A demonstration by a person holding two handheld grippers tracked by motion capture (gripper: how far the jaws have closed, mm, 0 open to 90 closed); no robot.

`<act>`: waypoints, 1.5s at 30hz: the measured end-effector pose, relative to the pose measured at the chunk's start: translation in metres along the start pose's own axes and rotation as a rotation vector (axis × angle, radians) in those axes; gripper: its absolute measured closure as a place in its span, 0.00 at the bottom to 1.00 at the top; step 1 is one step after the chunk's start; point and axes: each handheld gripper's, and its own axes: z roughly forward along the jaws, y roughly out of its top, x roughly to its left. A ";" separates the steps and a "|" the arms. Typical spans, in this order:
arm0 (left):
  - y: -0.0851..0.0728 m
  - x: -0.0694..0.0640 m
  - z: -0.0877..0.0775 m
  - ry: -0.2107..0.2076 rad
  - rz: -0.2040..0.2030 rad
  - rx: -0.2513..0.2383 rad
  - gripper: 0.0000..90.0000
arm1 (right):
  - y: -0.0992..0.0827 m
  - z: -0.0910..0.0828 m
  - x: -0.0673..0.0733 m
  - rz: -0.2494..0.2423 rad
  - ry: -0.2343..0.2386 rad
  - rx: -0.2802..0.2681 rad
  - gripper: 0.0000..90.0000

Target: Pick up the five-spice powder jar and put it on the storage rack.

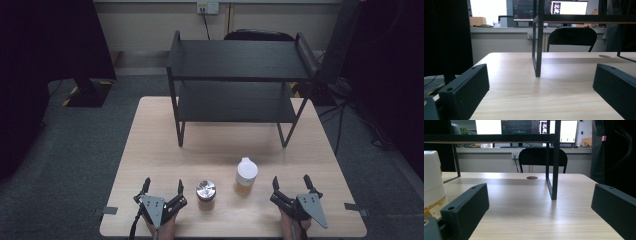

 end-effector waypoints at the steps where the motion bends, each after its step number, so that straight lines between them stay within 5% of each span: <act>1: 0.000 0.000 0.000 0.000 0.000 0.000 0.00 | 0.000 0.000 0.000 0.000 0.000 0.001 0.00; 20: 0.003 0.002 0.002 -0.020 0.019 0.015 0.00 | 0.000 0.000 0.001 0.000 -0.005 0.001 0.00; 23: 0.004 0.005 0.001 -0.037 0.018 0.010 0.00 | 0.000 0.000 0.001 -0.001 -0.005 0.002 0.00; 27: 0.008 0.012 -0.001 -0.070 -0.039 -0.016 0.00 | 0.000 0.000 0.002 -0.001 -0.009 0.002 0.00; 35: 0.025 0.019 -0.005 -0.110 -0.057 -0.051 0.00 | 0.001 0.000 0.002 -0.001 -0.012 0.002 0.00; 45: 0.045 0.016 -0.003 -0.191 -0.065 -0.017 0.00 | 0.001 0.000 0.003 -0.001 -0.015 0.003 0.00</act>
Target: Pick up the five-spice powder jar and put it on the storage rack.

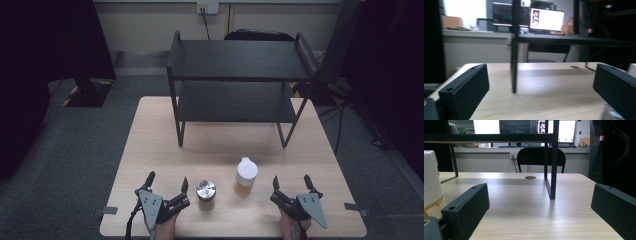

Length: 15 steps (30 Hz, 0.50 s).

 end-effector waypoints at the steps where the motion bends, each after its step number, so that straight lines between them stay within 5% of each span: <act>1: 0.000 0.000 0.000 -0.013 -0.006 -0.001 0.00 | 0.000 0.000 0.000 -0.001 -0.001 0.000 0.00; 9: 0.001 -0.014 0.005 -0.104 0.004 0.020 0.00 | 0.000 0.000 0.001 -0.001 -0.003 0.000 0.00; 15: -0.004 -0.026 0.008 -0.132 0.004 0.037 0.02 | 0.000 0.000 0.001 -0.001 -0.003 0.000 0.00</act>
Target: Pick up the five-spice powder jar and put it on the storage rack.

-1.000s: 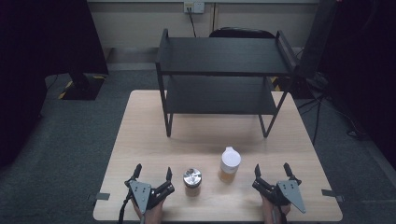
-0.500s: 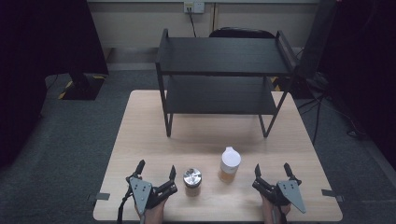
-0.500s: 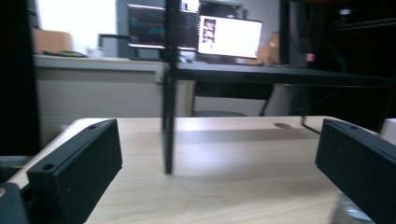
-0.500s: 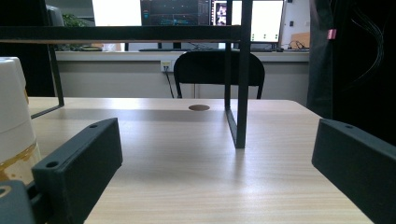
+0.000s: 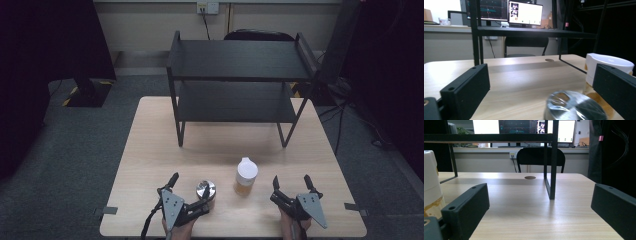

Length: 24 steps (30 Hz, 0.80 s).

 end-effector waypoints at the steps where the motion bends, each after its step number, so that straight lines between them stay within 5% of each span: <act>1: -0.001 -0.002 0.000 0.001 0.000 0.000 0.02 | 0.000 0.000 0.000 -0.001 0.000 0.000 0.00; 6: -0.008 -0.012 0.000 -0.004 0.015 -0.006 0.05 | 0.000 0.000 0.000 -0.001 0.001 0.000 0.00; 17: -0.019 -0.029 0.007 -0.007 0.049 0.062 0.14 | 0.000 0.000 0.000 -0.001 0.002 0.000 0.00; 24: -0.023 -0.027 0.010 -0.015 0.018 0.080 0.24 | 0.000 0.000 0.000 -0.002 0.002 0.000 0.00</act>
